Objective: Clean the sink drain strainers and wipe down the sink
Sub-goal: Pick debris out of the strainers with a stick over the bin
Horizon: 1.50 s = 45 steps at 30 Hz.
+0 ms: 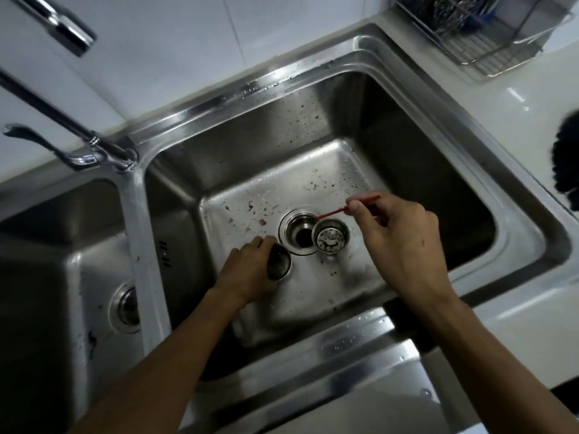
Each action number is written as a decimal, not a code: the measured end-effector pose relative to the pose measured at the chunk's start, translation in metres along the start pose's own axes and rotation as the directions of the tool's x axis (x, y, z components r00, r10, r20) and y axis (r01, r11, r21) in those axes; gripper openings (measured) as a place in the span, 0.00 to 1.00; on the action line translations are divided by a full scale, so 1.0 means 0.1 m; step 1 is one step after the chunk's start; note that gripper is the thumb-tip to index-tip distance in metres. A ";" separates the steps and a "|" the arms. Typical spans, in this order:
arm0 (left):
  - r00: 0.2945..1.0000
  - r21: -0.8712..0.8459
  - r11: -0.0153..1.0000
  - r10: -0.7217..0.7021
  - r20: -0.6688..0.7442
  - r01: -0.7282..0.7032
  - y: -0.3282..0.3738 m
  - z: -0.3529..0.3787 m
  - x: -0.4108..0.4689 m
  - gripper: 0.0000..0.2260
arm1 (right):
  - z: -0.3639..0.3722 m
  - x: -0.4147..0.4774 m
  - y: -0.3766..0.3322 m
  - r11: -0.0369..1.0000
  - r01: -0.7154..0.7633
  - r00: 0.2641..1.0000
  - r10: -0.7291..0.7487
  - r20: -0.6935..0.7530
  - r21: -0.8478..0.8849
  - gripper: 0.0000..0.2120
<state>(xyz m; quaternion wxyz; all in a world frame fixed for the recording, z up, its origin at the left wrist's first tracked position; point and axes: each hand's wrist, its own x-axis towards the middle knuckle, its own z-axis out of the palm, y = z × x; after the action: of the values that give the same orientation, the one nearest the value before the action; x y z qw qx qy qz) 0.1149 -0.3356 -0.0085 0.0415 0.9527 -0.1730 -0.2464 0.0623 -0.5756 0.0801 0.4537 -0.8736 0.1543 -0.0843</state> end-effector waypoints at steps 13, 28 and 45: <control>0.786 -0.307 0.866 0.144 -0.602 -0.395 2.24 -1.09 -0.51 0.44 | -1.72 -0.77 -0.01 0.963 0.207 0.927 -0.135 -0.351 0.175 0.07; 0.758 -0.323 0.707 0.467 -0.456 -0.630 5.45 0.67 -0.57 0.35 | -3.14 -2.11 2.73 0.937 -0.245 0.661 0.351 -0.663 0.250 0.09; 0.760 0.017 0.767 0.638 -0.120 -0.641 5.67 2.73 -0.08 0.38 | -2.22 -2.76 4.48 0.705 -0.394 0.429 0.709 -0.560 0.590 0.08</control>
<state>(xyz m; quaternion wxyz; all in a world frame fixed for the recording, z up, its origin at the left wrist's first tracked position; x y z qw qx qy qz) -0.1991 -0.8623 -0.1501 0.1450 0.8488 -0.4817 -0.1624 -0.3474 -0.8927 -0.1609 0.5028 -0.5471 0.5926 -0.3109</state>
